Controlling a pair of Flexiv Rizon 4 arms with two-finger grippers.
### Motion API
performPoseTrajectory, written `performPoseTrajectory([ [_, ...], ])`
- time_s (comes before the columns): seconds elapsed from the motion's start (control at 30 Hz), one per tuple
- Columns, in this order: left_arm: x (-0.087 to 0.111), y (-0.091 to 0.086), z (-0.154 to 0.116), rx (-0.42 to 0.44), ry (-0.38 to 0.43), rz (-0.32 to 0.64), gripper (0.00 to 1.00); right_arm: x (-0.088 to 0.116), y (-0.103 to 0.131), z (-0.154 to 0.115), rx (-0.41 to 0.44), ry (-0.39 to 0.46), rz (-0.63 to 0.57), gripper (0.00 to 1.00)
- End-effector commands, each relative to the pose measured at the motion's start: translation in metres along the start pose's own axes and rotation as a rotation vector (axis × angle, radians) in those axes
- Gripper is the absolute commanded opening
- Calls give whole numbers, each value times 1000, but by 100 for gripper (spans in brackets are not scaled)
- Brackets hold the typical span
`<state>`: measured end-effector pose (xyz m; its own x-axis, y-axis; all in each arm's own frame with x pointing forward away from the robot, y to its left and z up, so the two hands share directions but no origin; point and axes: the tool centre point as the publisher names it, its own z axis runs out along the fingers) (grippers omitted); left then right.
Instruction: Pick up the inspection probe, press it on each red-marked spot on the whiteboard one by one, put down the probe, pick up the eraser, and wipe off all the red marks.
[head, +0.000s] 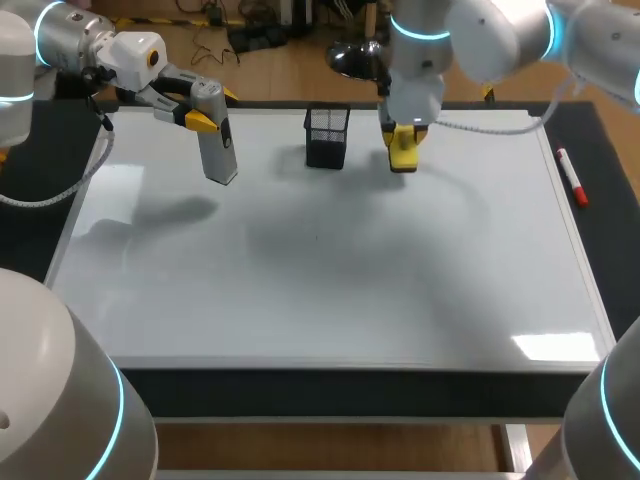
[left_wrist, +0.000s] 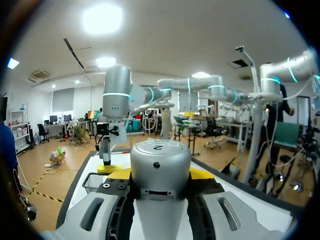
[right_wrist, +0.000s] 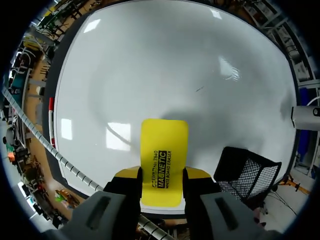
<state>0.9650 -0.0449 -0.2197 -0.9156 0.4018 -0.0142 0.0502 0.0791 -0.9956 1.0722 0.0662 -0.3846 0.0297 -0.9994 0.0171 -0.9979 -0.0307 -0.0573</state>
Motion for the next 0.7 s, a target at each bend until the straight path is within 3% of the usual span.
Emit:
performPoseTrajectory([
  [0.03,-1,-1,-1,1,3,-1,0,-4,-22,8,-48,7,-2,0],
  [0.7,-1,-1,-1,1,3,-1,0,3,-29,30,-66,8,4,0],
])
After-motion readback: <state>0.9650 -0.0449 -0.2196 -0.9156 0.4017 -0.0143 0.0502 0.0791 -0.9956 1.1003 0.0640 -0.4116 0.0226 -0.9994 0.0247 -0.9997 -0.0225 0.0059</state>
